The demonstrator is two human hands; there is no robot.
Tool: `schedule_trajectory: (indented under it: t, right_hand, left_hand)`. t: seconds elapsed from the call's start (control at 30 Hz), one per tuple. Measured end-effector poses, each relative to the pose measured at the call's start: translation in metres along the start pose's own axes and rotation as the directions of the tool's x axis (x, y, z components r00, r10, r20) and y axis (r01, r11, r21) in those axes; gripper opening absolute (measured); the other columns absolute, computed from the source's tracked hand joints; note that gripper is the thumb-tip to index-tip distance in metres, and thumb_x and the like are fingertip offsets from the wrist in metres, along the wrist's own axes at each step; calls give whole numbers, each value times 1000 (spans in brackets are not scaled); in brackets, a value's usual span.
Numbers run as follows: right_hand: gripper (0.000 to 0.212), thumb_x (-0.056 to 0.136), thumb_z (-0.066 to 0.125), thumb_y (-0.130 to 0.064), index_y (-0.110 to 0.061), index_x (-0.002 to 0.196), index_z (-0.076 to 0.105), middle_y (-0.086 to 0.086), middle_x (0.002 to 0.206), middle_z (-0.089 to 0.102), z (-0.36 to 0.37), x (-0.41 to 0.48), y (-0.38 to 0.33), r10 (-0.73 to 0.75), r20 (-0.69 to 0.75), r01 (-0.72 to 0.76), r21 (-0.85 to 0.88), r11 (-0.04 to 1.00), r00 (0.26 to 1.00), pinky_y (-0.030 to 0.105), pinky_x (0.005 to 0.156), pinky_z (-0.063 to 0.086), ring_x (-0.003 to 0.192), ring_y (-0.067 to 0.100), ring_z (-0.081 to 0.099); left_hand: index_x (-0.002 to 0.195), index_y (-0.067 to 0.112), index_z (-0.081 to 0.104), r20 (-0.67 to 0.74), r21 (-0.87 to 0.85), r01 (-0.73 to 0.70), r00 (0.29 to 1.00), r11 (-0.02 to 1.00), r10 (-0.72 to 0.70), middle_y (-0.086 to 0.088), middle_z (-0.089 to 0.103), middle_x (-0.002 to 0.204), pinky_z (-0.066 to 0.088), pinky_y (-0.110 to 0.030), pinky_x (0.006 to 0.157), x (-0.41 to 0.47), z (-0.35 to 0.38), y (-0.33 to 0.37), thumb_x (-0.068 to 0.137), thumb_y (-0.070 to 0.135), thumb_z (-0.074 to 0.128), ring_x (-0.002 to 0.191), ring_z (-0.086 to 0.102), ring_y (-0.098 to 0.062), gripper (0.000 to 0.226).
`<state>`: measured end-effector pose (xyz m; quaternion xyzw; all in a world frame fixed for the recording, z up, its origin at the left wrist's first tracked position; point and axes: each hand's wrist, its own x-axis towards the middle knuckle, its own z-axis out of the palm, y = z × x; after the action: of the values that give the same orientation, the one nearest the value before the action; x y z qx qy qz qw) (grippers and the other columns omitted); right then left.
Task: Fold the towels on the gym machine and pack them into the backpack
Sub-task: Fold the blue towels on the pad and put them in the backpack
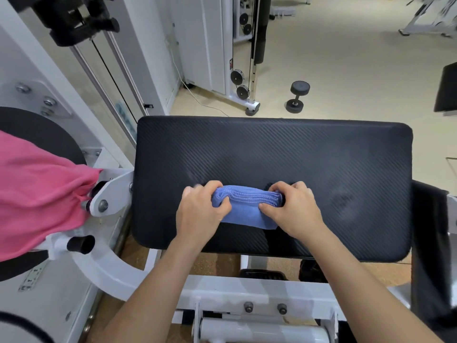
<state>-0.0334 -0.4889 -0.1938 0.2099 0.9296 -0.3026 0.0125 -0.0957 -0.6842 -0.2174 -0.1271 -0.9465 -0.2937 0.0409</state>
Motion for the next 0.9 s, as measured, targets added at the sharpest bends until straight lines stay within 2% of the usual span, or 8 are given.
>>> schedule_trajectory:
  t: [0.1,0.2,0.3,0.37,0.53,0.63,0.77,0.9]
  right_hand:
    - [30,81,72,-38,-28,104,54,-1,110,40,-5,-6,2,-40,97,37,36,999,994,31,82,37,105,17,34]
    - [27,82,74,-24,-18,91,49,-3,88,54,-15,-18,9,-112,198,62,241,968,974,29,67,41,81,14,49]
    - [26,77,78,-18,-17,85,53,-1,82,61,-38,-42,21,-96,311,-160,701,695,946,28,64,43,75,14,55]
    - [20,81,75,-13,-16,91,58,2,88,67,-51,-58,30,-87,363,-275,820,502,928,29,66,47,79,17,61]
    - [7,91,63,-19,-17,85,61,-1,80,68,-77,-107,58,24,333,-310,846,434,943,25,52,46,67,13,61]
    - [9,91,60,-15,-18,83,61,0,78,66,-90,-142,86,57,343,-338,861,381,938,27,55,48,66,15,61]
    - [28,92,54,-6,-29,105,64,0,79,66,-113,-202,135,81,375,-379,863,335,924,27,49,48,64,18,61]
    - [26,95,49,-3,-20,103,65,10,90,67,-129,-275,195,84,369,-369,828,422,925,31,52,49,71,26,59]
  left_hand:
    - [98,21,61,-64,27,-103,992,994,105,2,47,95,37,-26,64,-12,2,1,77,27,68,88,43,-16,22]
    - [86,21,56,123,-236,29,992,971,1,6,57,80,42,-25,61,-20,-7,10,76,19,66,74,51,-12,15]
    - [83,18,57,315,-534,288,940,795,-128,7,58,70,42,-22,57,-40,-17,24,80,22,67,64,50,-9,12]
    - [81,14,55,402,-645,387,905,659,-138,6,56,70,42,-25,56,-61,-18,38,83,33,66,65,50,-10,22]
    - [74,15,48,550,-763,575,818,297,-171,-3,52,71,40,-23,49,-114,-9,93,97,19,54,60,51,-14,24]
    - [76,18,51,630,-726,631,770,274,-103,1,51,73,37,-24,49,-149,0,120,95,10,50,57,50,-11,20]
    - [107,18,61,752,-647,733,659,210,17,-4,64,79,45,-24,51,-211,14,160,94,5,46,59,58,-15,24]
    - [119,32,63,795,-594,776,607,211,6,-19,60,86,44,-34,63,-285,40,194,92,1,51,73,55,-29,44]
